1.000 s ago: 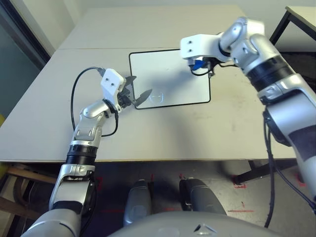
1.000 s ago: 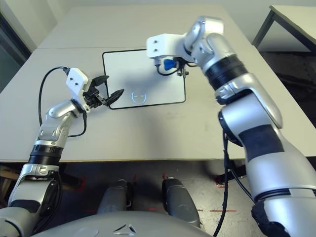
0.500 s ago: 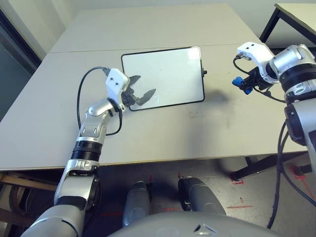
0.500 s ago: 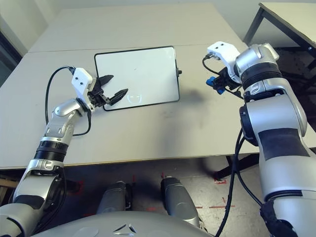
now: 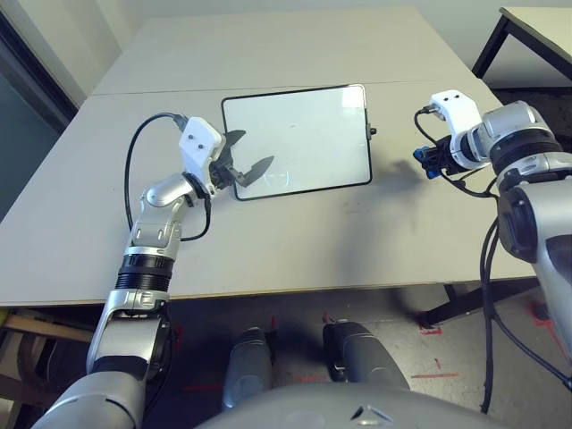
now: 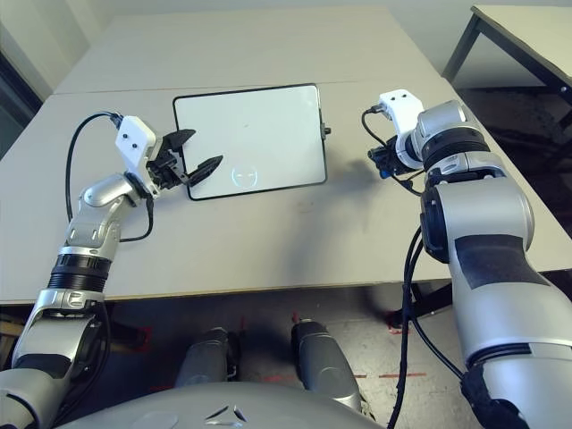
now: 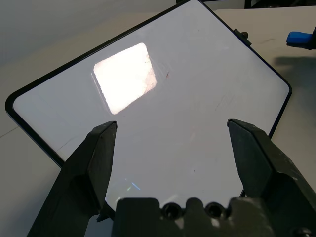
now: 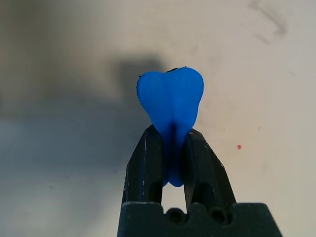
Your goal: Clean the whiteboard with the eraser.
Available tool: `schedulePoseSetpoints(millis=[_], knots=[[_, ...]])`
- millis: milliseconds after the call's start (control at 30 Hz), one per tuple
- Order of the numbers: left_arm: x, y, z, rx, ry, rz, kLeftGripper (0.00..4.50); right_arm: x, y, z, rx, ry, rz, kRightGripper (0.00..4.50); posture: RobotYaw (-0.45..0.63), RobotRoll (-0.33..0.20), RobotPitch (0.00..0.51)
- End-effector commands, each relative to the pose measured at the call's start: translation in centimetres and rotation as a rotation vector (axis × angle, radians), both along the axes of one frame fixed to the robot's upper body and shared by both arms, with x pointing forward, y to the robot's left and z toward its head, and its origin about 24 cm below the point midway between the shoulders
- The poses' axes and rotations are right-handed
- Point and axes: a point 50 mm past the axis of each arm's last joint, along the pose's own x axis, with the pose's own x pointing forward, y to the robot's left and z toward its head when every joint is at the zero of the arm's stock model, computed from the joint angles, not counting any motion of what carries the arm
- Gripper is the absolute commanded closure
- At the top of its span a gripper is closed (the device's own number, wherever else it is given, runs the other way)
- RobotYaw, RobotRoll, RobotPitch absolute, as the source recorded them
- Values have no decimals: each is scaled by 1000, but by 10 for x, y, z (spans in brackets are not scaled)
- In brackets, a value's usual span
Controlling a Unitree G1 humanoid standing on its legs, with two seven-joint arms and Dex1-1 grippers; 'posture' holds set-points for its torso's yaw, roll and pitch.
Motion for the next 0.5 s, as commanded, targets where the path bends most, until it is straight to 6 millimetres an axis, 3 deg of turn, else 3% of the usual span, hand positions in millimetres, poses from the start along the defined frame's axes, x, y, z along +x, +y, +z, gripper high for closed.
schedulePoseSetpoints(millis=[33, 133, 367, 500], knots=[[-3, 5, 2, 17, 5, 6, 0, -1, 3, -11, 21, 2, -28, 4117, -120, 0, 63], [-3, 6, 4, 23, 5, 8, 0, 0, 6, -14, 30, -10, -42, 4117, -120, 0, 58], [-2, 9, 8, 41, 6, 8, 0, 0, 1, -15, 29, -34, -84, 1667, -131, 0, 52], [-1, 15, 15, 32, -11, 25, 0, 9, -2, 3, 43, -172, -75, 79, -132, 0, 49]])
